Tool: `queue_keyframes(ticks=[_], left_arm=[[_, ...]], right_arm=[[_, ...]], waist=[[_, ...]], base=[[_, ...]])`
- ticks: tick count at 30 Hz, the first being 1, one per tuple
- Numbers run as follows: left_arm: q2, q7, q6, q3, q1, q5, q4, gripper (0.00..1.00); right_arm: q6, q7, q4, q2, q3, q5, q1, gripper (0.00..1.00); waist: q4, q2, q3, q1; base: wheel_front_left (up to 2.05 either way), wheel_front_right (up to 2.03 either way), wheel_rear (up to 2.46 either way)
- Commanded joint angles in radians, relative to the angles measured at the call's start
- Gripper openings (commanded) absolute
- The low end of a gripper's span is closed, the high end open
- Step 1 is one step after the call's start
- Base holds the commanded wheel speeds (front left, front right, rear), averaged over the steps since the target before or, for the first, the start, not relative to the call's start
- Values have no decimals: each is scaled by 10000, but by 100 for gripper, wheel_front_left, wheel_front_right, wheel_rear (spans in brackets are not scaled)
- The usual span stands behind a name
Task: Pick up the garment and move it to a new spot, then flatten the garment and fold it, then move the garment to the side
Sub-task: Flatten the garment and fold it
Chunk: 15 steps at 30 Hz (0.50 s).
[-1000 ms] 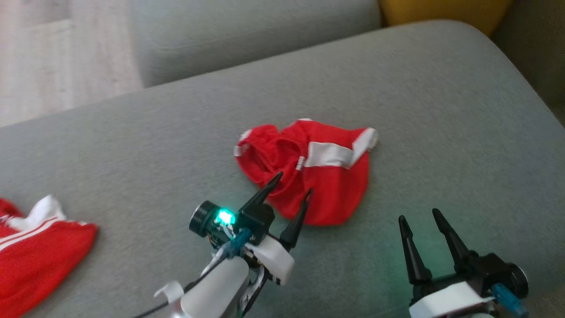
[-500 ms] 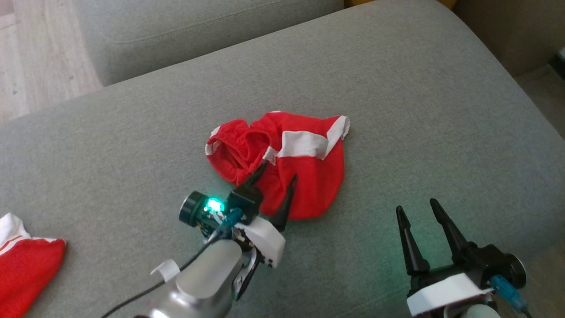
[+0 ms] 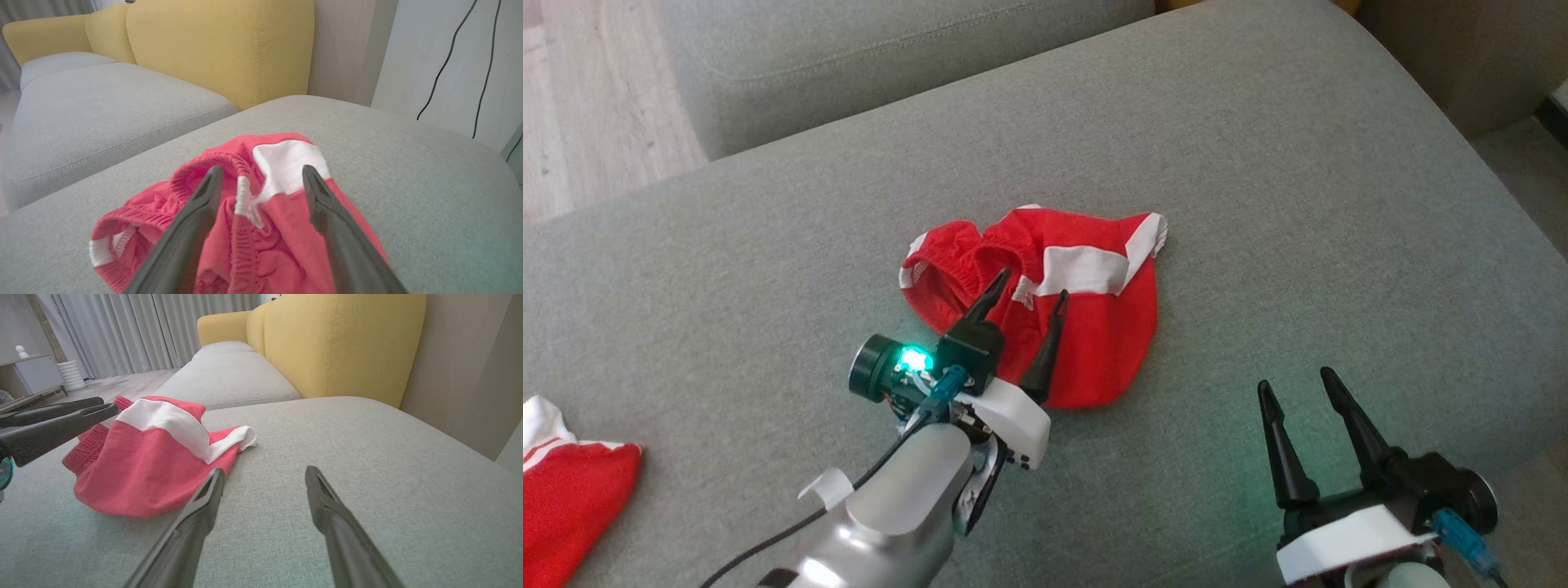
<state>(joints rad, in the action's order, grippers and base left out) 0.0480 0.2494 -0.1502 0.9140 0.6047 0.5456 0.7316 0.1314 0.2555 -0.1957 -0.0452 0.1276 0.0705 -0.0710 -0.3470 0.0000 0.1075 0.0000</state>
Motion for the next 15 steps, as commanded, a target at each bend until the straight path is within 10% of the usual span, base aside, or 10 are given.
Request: queue_keyframes(ticks=[1, 9, 15], left_arm=[[22, 122, -54, -314, 319, 95, -188, 100], [22, 123, 187, -263, 395, 530, 131, 49], [22, 123, 264, -113, 538, 742, 351, 35]], right_arm=[[-7, 63, 341, -51, 268, 43, 316, 100], [-7, 63, 381, -51, 268, 82, 403, 100], [-7, 63, 378, -51, 269, 106, 430, 100]], waist=[[-13, 0, 33, 0], [-40, 0, 259, 0], [26, 0, 326, 0]], base=[[0, 0, 0], [0, 0, 0], [0, 0, 0]])
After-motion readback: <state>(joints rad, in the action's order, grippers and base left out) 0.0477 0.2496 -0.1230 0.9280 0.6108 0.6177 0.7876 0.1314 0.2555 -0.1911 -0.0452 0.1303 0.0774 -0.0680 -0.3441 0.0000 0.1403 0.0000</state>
